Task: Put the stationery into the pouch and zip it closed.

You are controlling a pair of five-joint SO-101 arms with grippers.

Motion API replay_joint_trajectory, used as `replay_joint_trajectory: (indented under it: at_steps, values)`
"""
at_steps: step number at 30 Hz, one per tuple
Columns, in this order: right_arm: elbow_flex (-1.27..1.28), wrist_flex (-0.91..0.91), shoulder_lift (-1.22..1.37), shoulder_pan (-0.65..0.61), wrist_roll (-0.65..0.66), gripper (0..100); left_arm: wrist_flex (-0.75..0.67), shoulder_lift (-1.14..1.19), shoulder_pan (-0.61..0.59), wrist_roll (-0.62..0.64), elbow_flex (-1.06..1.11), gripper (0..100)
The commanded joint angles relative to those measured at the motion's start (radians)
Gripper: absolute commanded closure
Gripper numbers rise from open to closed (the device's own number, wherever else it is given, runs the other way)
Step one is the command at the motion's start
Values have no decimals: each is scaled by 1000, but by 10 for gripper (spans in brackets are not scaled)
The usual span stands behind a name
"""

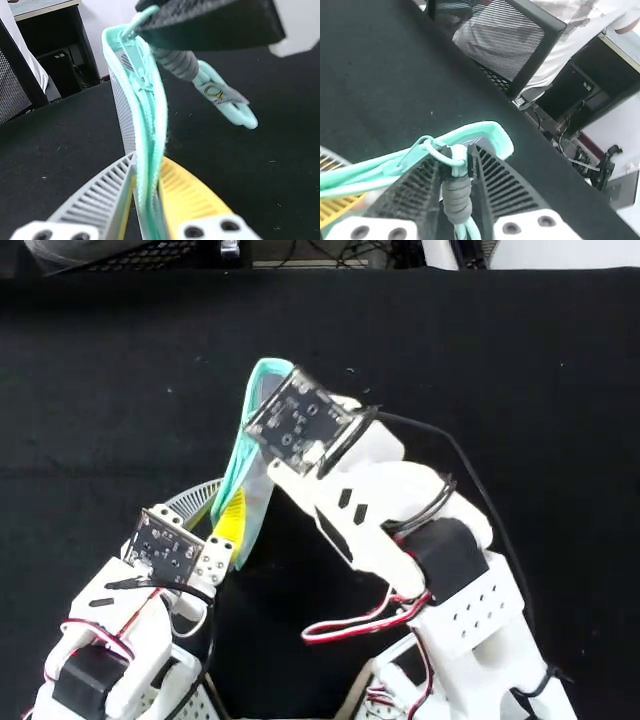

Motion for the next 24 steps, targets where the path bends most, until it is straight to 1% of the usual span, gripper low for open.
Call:
replay_joint_trajectory:
  at_steps: [1, 3, 11, 18, 24]
  values:
    - [-42, -69, 10, 40, -94, 986, 3, 2, -2, -3, 4, 971]
    - [-42, -81, 10, 43, -117, 986, 3, 2, -2, -3, 4, 971]
    - [-35, -127, 13, 63, -123, 986, 3, 2, -2, -3, 4, 971]
    - [-35, -158, 96, 126, -121, 986, 5, 2, -1, -3, 4, 971]
    - [-36, -229, 117, 192, -118, 986, 5, 2, 1, -5, 4, 971]
